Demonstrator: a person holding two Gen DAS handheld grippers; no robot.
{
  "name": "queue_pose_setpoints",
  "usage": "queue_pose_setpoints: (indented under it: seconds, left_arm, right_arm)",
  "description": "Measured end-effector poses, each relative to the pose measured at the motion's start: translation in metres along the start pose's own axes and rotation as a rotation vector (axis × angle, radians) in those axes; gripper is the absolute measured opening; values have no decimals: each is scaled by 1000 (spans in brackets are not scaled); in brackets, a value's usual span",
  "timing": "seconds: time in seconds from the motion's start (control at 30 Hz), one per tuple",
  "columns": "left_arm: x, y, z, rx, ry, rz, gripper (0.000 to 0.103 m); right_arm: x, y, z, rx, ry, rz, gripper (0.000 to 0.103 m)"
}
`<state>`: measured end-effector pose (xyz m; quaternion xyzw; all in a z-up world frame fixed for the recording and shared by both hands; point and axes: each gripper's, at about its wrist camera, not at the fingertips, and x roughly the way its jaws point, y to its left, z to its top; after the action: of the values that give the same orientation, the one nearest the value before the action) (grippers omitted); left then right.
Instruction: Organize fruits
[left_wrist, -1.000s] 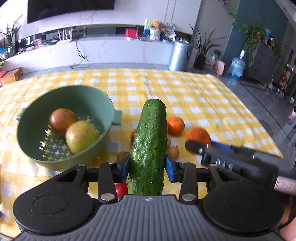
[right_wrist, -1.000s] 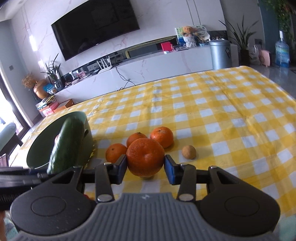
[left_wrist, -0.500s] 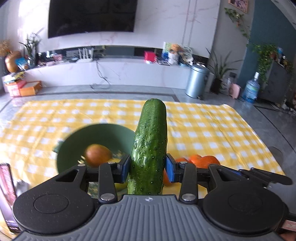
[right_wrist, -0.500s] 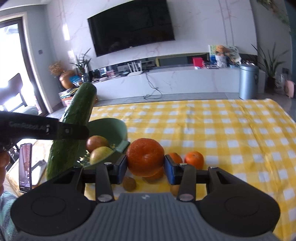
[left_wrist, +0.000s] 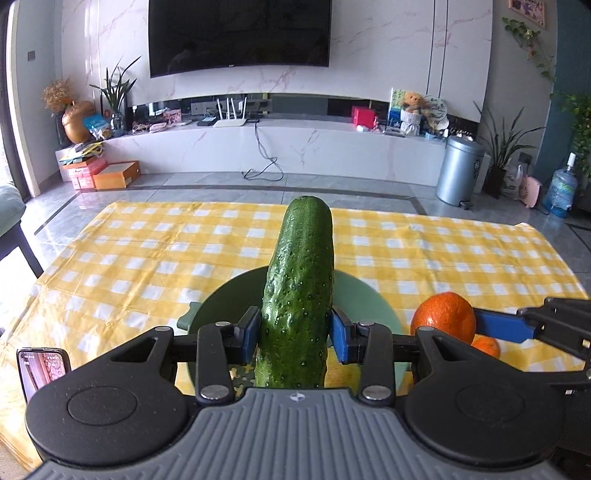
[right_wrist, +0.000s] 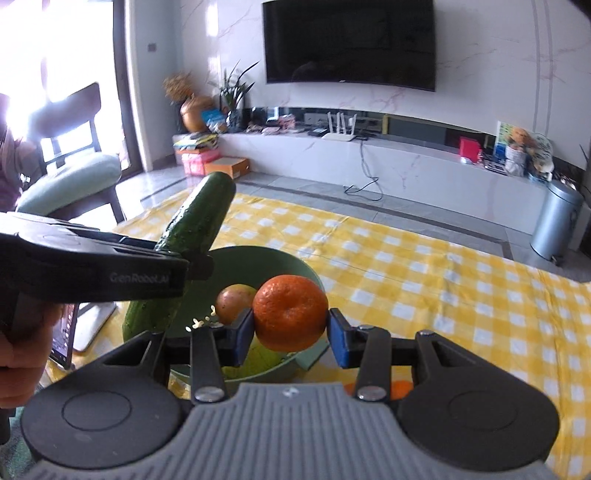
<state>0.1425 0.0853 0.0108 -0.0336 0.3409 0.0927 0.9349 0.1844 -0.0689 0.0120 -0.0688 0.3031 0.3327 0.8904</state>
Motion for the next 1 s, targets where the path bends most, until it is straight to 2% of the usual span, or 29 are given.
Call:
queue_pose_setpoints:
  seconds: [0.2, 0.47, 1.0]
  left_arm:
    - [16, 7, -3, -14, 57, 14, 45]
    - [30, 12, -5, -25, 86, 2, 44]
    - [57, 22, -13, -52, 143, 7, 44]
  right_arm:
    - [33, 8, 13, -103, 71, 16, 40]
    - [71, 16, 20, -204, 149, 7, 40]
    - [116, 28, 21, -329, 234, -2, 40]
